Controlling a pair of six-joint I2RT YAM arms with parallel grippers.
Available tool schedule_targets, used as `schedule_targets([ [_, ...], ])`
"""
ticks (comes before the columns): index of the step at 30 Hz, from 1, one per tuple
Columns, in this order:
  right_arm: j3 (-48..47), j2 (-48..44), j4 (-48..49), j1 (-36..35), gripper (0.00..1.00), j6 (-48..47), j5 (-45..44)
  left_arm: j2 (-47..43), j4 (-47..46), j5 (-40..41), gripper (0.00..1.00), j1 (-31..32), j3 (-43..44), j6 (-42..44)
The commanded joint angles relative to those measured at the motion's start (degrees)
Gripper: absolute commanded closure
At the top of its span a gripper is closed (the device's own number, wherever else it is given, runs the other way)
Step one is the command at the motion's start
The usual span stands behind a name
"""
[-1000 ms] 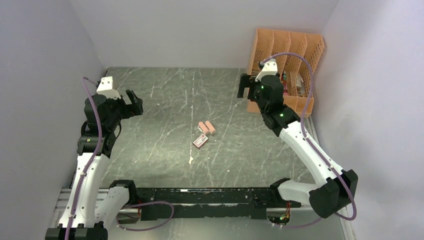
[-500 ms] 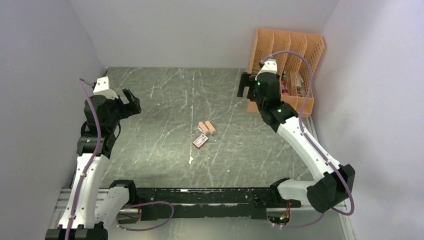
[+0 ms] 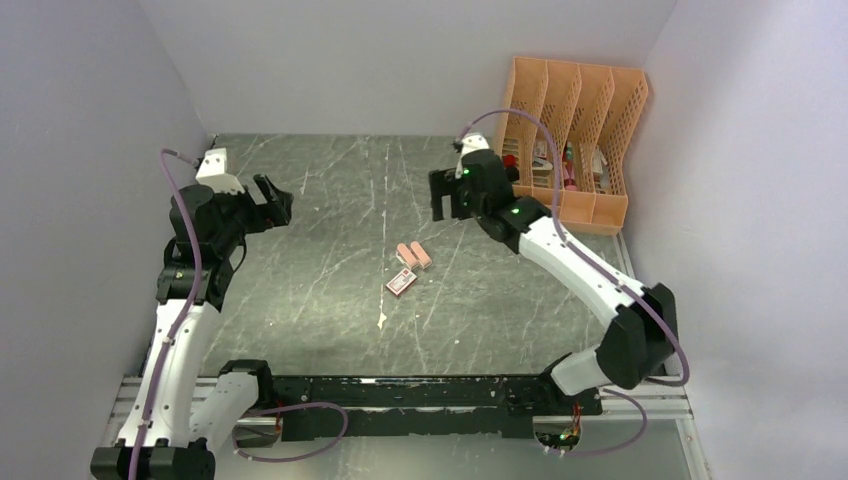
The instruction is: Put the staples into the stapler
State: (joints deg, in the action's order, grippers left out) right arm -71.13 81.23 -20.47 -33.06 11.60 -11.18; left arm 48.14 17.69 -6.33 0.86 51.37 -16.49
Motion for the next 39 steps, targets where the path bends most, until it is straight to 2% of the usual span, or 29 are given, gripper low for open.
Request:
schedule_targets([
  [1, 0.5, 3.9, -1.4, -3.4, 0.06, 0.0, 2.6, 0.3, -3.7, -9.6, 0.07, 0.3, -2.6, -2.6],
  [6, 3.4, 7.0, 0.7, -5.2, 0.15, 1.6, 5.0, -2.0, -4.8, -9.9, 0.08, 0.3, -6.7, -4.0],
  [14, 3.8, 12.8, 1.6, -6.8, 0.22, 1.5, 6.6, -4.1, -2.5, -7.9, 0.08, 0.3, -9.9, -3.0],
  [19, 4.0, 14.5, 2.1, -8.1, 0.19, -0.5, 8.4, -4.6, -1.3, -7.7, 0.08, 0.3, -10.3, -2.4],
  [24, 3.7, 15.0, 1.2, -10.2, 0.18, 0.4, 6.4, -3.8, -1.2, -7.6, 0.08, 0.4, -10.5, -3.9],
  [31, 5.9, 13.9, 1.3, -14.0, 0.10, 4.2, 8.5, -0.9, -0.5, -7.0, 0.08, 0.3, -10.7, -6.8],
  [39, 5.9, 15.8, 1.4, -15.0, 0.09, 8.6, 11.5, 0.6, -0.9, -8.8, 0.09, 0.4, -11.3, -7.0],
])
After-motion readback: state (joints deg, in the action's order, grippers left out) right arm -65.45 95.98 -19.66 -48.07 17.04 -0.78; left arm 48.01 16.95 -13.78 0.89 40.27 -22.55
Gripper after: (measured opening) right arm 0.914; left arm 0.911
